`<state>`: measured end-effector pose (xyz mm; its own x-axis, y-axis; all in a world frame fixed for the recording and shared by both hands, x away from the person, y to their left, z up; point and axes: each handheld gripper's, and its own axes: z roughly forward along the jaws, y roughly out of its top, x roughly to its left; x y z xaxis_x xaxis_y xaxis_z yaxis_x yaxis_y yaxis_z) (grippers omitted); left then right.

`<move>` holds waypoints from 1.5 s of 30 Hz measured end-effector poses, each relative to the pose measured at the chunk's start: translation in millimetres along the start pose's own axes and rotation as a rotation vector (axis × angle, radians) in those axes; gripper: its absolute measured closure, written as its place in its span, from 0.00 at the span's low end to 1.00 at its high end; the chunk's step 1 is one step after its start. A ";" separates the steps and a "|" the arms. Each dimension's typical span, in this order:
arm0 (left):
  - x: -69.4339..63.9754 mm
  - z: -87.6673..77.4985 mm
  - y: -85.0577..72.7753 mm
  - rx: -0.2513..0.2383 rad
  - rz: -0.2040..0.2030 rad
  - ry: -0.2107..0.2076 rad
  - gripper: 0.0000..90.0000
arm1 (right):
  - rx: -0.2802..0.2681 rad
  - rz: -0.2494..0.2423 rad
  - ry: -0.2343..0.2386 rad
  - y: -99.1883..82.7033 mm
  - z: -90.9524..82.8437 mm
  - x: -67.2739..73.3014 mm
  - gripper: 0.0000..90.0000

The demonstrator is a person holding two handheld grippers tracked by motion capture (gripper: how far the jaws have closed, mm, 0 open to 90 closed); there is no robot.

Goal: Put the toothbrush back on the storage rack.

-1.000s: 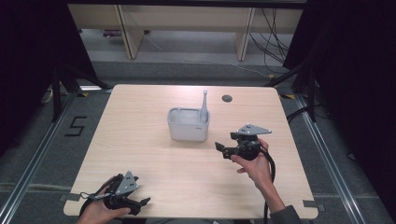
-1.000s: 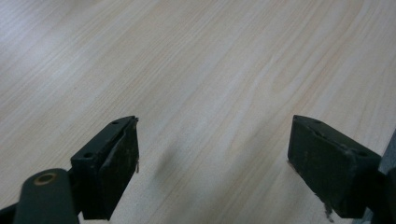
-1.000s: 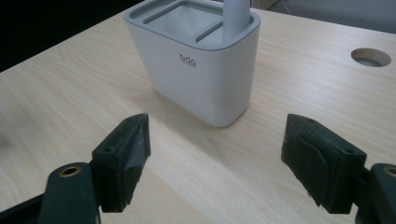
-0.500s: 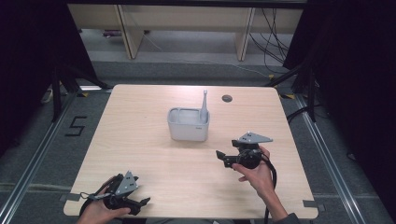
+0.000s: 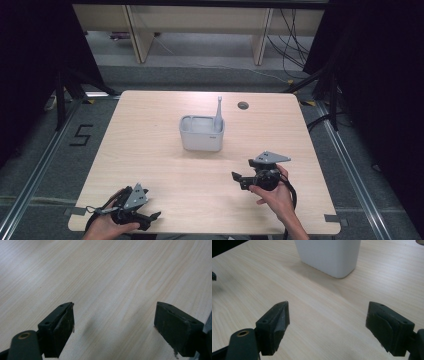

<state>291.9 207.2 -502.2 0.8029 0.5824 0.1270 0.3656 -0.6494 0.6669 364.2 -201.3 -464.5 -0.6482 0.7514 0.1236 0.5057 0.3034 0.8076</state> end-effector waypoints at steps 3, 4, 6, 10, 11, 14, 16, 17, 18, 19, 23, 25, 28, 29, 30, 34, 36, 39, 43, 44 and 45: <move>0.0 0.0 0.0 0.000 0.000 0.000 0.18 | 0.014 0.017 -0.002 -4.7 -1.9 0.6 0.22; 0.0 0.0 0.0 0.000 0.000 0.000 0.18 | 0.011 -0.004 0.008 -6.2 -2.0 -0.9 0.22; 0.6 -0.3 0.2 -0.001 0.011 0.001 0.18 | 0.012 -0.003 -0.002 -8.9 -3.7 -1.0 0.22; 0.6 -0.3 0.2 0.001 0.013 0.000 0.18 | 0.018 0.028 0.002 -15.9 -6.3 0.1 0.22; 0.5 -0.2 0.2 0.000 0.013 0.000 0.18 | 0.030 0.035 -0.001 -17.4 -8.1 0.3 0.22; 0.7 0.0 0.2 0.007 0.017 0.002 0.18 | 0.021 0.023 0.000 -21.0 -10.7 -2.0 0.22; 0.5 0.2 0.2 0.007 0.017 0.003 0.18 | 0.030 0.036 -0.012 -22.8 -13.5 -2.4 0.22; 0.2 0.3 0.1 0.002 0.012 0.000 0.18 | 0.019 0.032 -0.015 -24.5 -14.0 -2.6 0.22; 0.3 0.0 0.2 0.004 0.013 -0.003 0.18 | 0.024 0.047 -0.001 -25.7 -14.8 -2.5 0.22; 0.6 0.1 0.2 0.005 0.014 0.002 0.18 | 0.016 0.015 -0.001 -26.5 -14.8 -4.4 0.22; -0.2 0.3 -0.1 0.004 0.001 0.000 0.18 | 0.023 0.027 -0.016 -31.2 -19.9 -3.1 0.21; 0.7 0.0 0.2 0.006 0.017 0.003 0.18 | 0.032 0.033 -0.013 -33.1 -22.0 -2.2 0.21; 0.7 -0.1 0.2 0.007 0.018 0.003 0.18 | 0.026 0.022 -0.001 -37.4 -23.4 -2.1 0.21; 0.7 0.0 0.2 0.007 0.018 0.003 0.18 | 0.045 0.061 -0.009 -38.5 -26.3 1.6 0.20; 0.6 0.0 0.2 0.007 0.017 0.003 0.18 | 0.031 0.025 -0.001 -39.0 -25.4 -0.7 0.20; -0.4 0.6 0.0 0.003 0.010 0.003 0.18 | 0.043 0.010 -0.006 -41.8 -29.8 0.2 0.20; 0.5 0.1 0.2 0.008 0.018 0.004 0.18 | 0.052 0.043 -0.012 -44.1 -31.3 4.3 0.20; 0.5 0.1 0.1 0.008 0.019 0.007 0.18 | 0.057 -0.006 -0.018 -46.1 -33.8 2.8 0.19; -0.3 0.4 0.0 0.002 0.011 0.004 0.18 | 0.081 -0.001 -0.007 -50.0 -36.1 5.1 0.19; 0.1 0.1 0.1 0.004 0.015 0.002 0.18 | 0.087 -0.008 -0.018 -51.1 -36.7 5.6 0.19; 0.6 -0.1 0.2 0.008 0.020 0.004 0.18 | 0.095 -0.014 -0.016 -52.1 -36.8 6.0 0.19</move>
<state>292.4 207.4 -501.9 0.8080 0.5716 0.1432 0.3536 -0.6647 0.6581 312.9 -234.1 -484.6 -0.6471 0.7554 0.1028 0.5488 0.3680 0.7506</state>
